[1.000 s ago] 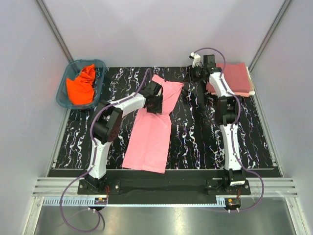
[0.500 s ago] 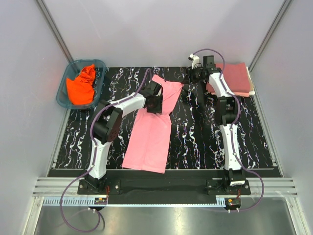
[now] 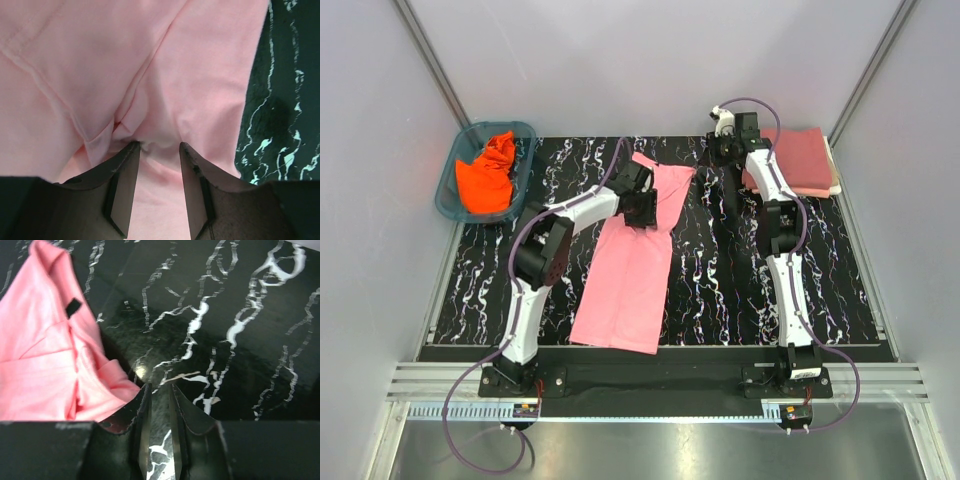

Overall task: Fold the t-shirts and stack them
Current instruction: Fold the tshirt

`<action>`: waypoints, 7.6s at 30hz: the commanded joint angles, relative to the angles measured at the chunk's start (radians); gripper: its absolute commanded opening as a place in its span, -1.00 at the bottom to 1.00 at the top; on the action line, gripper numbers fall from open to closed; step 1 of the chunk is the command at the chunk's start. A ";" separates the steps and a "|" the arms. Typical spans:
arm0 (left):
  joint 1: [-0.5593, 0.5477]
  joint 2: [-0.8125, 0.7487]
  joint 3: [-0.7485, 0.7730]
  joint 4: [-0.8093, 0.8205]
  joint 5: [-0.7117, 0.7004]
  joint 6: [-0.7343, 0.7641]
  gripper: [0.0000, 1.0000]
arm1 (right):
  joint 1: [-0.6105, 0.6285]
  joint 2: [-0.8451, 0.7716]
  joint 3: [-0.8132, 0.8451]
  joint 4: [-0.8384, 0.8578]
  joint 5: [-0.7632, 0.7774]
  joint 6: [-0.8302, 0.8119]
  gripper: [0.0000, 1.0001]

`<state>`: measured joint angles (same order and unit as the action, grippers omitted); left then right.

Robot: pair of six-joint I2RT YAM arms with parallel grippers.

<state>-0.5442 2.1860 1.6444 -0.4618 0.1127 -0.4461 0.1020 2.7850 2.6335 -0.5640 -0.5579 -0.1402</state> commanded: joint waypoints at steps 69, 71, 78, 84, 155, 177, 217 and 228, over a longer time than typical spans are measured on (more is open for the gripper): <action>-0.072 -0.927 -1.126 0.158 0.147 -0.302 -0.40 | 0.116 -1.060 -1.143 0.095 0.265 0.843 -0.19; -0.124 -0.936 -1.134 0.160 0.130 -0.327 -0.32 | 0.207 -1.161 -1.320 0.017 0.337 0.830 -0.14; -0.157 -1.063 -1.085 0.053 0.053 -0.306 -0.01 | 0.455 -1.562 -1.771 -0.042 0.412 1.042 -0.09; -0.155 -1.097 -1.048 -0.041 -0.058 -0.272 0.08 | 0.580 -1.670 -1.980 -0.011 0.380 1.185 -0.07; -0.204 -1.120 -1.140 0.147 0.190 -0.399 -1.00 | 0.706 -1.862 -2.105 -0.045 0.552 1.205 -1.00; 0.136 -0.408 -0.401 0.025 0.239 -0.091 -1.00 | 0.450 -1.053 -1.385 0.010 0.575 0.680 -1.00; 0.283 0.133 0.347 -0.028 0.257 -0.054 -0.37 | 0.170 -0.499 -0.620 -0.077 0.352 0.458 -0.64; 0.248 -0.086 0.129 0.015 0.165 0.000 -0.35 | 0.163 -0.620 -0.705 -0.114 0.316 0.481 -0.66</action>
<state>-0.2687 2.1891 1.8145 -0.5171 0.2852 -0.4679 0.2680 2.2448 1.9484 -0.6781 -0.2050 0.3393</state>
